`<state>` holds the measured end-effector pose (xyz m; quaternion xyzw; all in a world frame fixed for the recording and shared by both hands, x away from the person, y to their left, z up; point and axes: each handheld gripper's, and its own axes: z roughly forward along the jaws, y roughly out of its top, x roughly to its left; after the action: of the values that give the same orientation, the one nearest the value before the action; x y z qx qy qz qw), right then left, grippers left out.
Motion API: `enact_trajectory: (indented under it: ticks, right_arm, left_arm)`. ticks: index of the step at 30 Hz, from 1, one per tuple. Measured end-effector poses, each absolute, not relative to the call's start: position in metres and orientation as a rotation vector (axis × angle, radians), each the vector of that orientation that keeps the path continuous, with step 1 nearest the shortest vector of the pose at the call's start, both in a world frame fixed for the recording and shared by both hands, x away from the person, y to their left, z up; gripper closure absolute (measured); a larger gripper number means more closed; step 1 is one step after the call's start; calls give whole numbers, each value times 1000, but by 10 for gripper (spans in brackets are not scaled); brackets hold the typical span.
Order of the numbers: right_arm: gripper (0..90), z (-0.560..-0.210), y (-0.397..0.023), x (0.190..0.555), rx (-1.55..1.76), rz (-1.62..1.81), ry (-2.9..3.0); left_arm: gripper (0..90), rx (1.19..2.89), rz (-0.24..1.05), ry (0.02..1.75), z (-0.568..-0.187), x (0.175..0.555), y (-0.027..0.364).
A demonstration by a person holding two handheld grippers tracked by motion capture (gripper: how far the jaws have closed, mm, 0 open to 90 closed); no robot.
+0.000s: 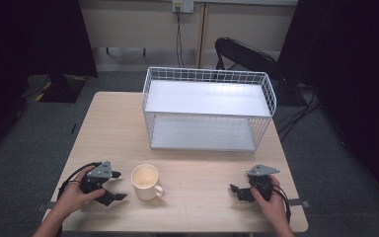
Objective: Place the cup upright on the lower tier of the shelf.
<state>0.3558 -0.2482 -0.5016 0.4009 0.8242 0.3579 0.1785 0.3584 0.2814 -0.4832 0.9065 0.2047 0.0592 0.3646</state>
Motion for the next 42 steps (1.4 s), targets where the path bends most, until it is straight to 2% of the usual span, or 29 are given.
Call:
enact_trajectory:
  ticks: [12, 28, 42]
  right_arm:
    - [125, -502, -248, 356, 1135, 1012, 2334]
    - [124, -502, -248, 356, 1134, 1011, 2334]
    - [124, -502, -248, 356, 1134, 1011, 2334]
  left_arm:
    - [161, 2289, 67, 538, -451, 356, 276]
    - [159, 2224, 88, 588, -417, 364, 266]
    - [161, 2231, 91, 607, -408, 375, 254]
